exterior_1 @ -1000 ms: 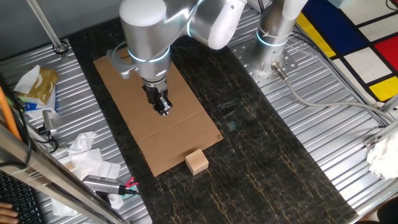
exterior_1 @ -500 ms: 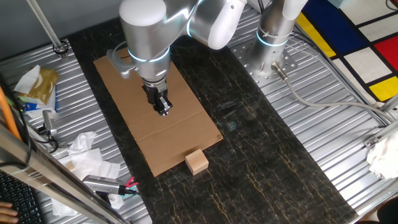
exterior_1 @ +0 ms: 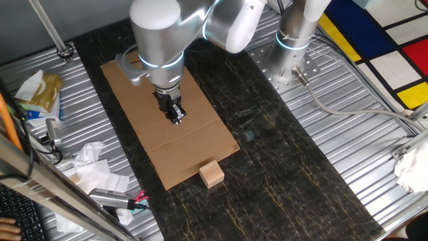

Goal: Grab the block and place it at the designated location

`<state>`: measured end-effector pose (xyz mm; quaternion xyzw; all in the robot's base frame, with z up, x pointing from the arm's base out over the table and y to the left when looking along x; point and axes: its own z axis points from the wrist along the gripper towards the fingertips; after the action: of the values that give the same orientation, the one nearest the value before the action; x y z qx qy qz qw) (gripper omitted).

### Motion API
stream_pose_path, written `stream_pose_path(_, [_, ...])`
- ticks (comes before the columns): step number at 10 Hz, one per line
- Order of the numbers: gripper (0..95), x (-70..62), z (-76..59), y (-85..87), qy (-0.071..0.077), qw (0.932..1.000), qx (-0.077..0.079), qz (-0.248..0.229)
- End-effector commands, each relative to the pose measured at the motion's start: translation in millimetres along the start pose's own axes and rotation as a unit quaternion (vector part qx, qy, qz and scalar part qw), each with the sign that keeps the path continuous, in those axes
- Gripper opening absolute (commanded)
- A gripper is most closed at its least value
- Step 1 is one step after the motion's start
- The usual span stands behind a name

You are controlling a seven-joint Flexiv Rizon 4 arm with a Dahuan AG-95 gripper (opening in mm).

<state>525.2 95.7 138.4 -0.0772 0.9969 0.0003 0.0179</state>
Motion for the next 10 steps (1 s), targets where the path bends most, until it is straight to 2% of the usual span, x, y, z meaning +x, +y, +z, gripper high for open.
stream_pose_path(1, [19.0,-1.5,0.1,0.8,0.001,0.9999,0.004,0.015])
stream_pose_path(3, [19.0,-2.3,0.0,1.0,0.001,0.9998,0.01,0.02])
stream_pose_path(5, [19.0,-1.0,-0.4,0.5,-0.006,0.9998,0.015,0.015])
stream_pose_path(6, [19.0,-1.2,-0.2,0.7,-0.013,0.9997,0.014,0.013])
stream_pose_path(8, [19.0,-2.7,1.3,2.0,-0.015,0.9996,0.011,0.019])
stream_pose_path(10, [57.0,-1.5,-4.8,2.8,-0.021,0.9997,0.003,0.012])
